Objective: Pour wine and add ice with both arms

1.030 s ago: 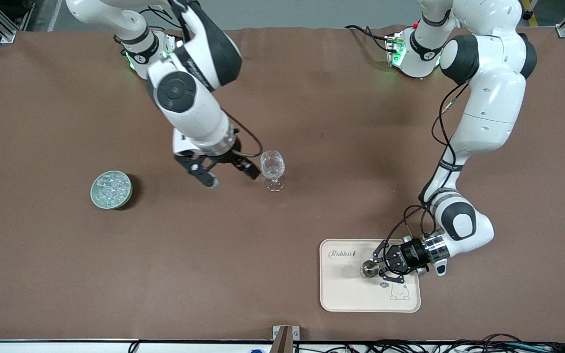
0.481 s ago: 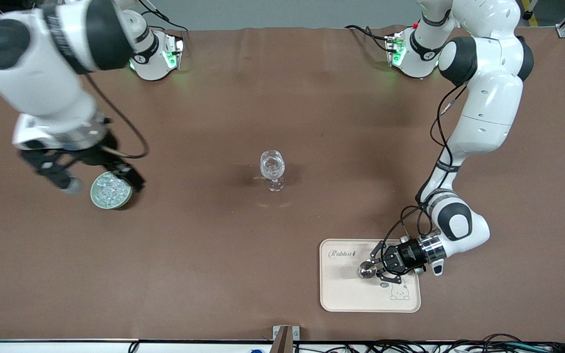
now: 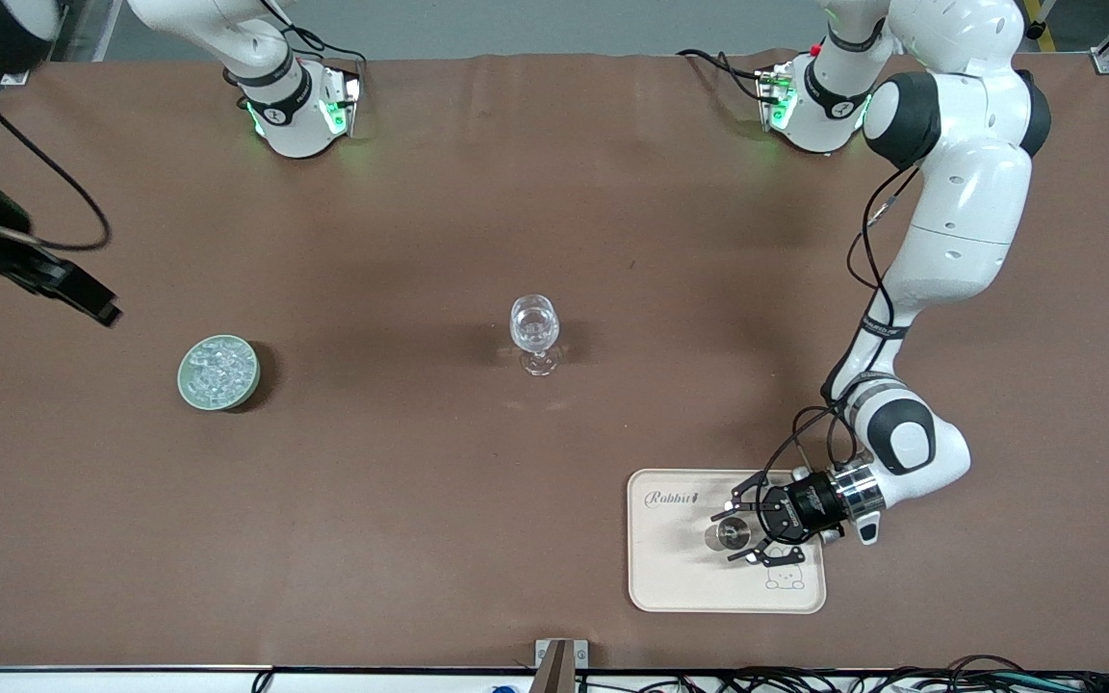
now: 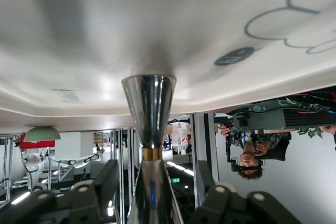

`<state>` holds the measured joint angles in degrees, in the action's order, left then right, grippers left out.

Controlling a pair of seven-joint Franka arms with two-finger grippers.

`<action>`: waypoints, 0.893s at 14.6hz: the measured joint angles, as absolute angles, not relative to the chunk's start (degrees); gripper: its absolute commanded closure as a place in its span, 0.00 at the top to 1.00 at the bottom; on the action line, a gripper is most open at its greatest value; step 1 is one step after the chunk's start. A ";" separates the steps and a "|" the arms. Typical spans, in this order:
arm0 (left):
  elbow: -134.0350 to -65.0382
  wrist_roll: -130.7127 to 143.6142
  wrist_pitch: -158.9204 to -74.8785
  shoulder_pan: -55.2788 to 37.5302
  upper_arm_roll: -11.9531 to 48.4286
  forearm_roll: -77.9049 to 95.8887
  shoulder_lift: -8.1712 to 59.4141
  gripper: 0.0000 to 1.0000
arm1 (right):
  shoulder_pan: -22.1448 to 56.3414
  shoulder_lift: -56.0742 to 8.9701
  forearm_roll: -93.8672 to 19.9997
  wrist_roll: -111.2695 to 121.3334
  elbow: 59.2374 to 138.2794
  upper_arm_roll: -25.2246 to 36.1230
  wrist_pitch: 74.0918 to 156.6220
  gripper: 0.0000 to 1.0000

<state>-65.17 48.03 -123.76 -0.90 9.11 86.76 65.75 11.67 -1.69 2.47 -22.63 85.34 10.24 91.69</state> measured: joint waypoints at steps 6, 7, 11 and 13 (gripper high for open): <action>-64.61 47.98 -117.59 0.21 8.20 80.36 62.59 1.00 | -0.13 2.71 2.45 -2.60 85.12 6.72 85.18 1.00; -64.61 48.01 -114.89 0.65 7.25 78.46 61.87 1.00 | -0.29 2.59 2.45 -2.39 85.12 6.71 84.47 1.00; -64.62 46.99 -101.51 1.19 -2.44 72.79 58.85 1.00 | -0.25 2.06 2.18 -2.34 85.36 6.24 84.11 1.00; -64.61 43.58 -98.10 1.95 -4.52 66.85 56.59 1.00 | -0.21 1.88 2.14 -2.29 85.42 6.04 83.91 1.00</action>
